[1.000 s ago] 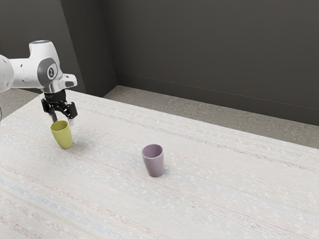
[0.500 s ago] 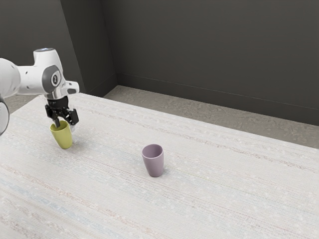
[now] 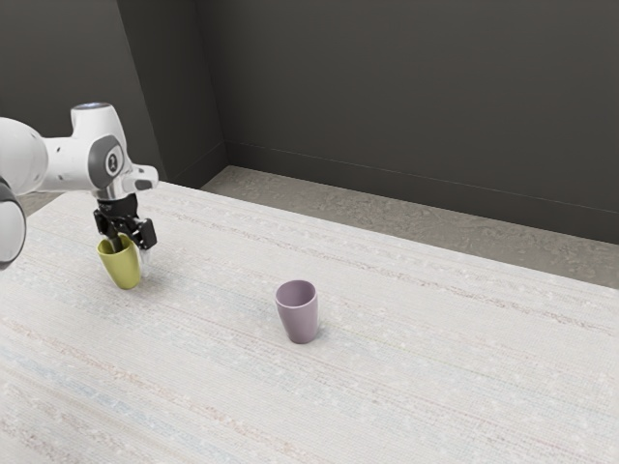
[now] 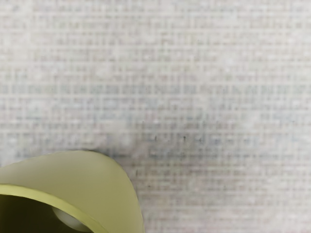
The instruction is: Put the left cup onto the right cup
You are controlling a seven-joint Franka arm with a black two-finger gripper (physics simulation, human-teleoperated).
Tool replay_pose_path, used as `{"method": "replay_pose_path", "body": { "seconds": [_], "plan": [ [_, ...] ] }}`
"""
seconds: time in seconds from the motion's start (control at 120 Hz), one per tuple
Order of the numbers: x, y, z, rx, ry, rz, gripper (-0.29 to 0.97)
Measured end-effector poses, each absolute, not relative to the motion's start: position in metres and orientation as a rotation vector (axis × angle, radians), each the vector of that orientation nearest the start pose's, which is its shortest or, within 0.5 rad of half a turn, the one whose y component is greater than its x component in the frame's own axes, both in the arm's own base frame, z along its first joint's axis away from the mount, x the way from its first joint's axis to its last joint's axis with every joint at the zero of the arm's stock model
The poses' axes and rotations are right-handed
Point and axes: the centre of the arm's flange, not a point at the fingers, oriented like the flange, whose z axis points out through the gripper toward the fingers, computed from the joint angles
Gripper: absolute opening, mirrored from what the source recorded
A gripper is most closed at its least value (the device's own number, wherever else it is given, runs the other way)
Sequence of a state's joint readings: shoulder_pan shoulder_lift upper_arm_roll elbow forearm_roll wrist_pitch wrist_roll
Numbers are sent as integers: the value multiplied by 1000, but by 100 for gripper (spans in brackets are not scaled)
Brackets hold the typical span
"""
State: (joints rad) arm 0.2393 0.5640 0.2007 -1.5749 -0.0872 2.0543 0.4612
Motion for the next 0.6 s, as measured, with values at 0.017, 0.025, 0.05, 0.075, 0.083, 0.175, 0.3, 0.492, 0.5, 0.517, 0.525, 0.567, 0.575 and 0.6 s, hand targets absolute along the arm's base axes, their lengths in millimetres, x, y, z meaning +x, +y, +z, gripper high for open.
{"method": "replay_pose_path", "body": {
  "seconds": [0.017,0.025,0.05,0.075,0.083,0.175,0.3,0.492,0.5,0.517,0.525,0.567,0.575,0.6],
  "plan": [
    [630,271,311,-3142,8,124,54],
    [630,271,311,-3141,9,124,54],
    [630,271,310,-3141,10,124,52],
    [630,271,310,-3141,13,124,50],
    [630,271,310,-3141,13,123,49],
    [633,272,312,-3137,18,114,41],
    [634,273,313,-3135,23,109,31],
    [633,274,313,-3135,28,107,18],
    [633,274,313,-3135,29,107,17],
    [633,274,313,-3136,29,107,16],
    [633,274,313,-3136,30,107,16],
    [633,275,313,-3138,27,105,13],
    [633,276,313,-3138,26,104,13],
    [632,276,313,-3139,24,103,11]
  ]
}}
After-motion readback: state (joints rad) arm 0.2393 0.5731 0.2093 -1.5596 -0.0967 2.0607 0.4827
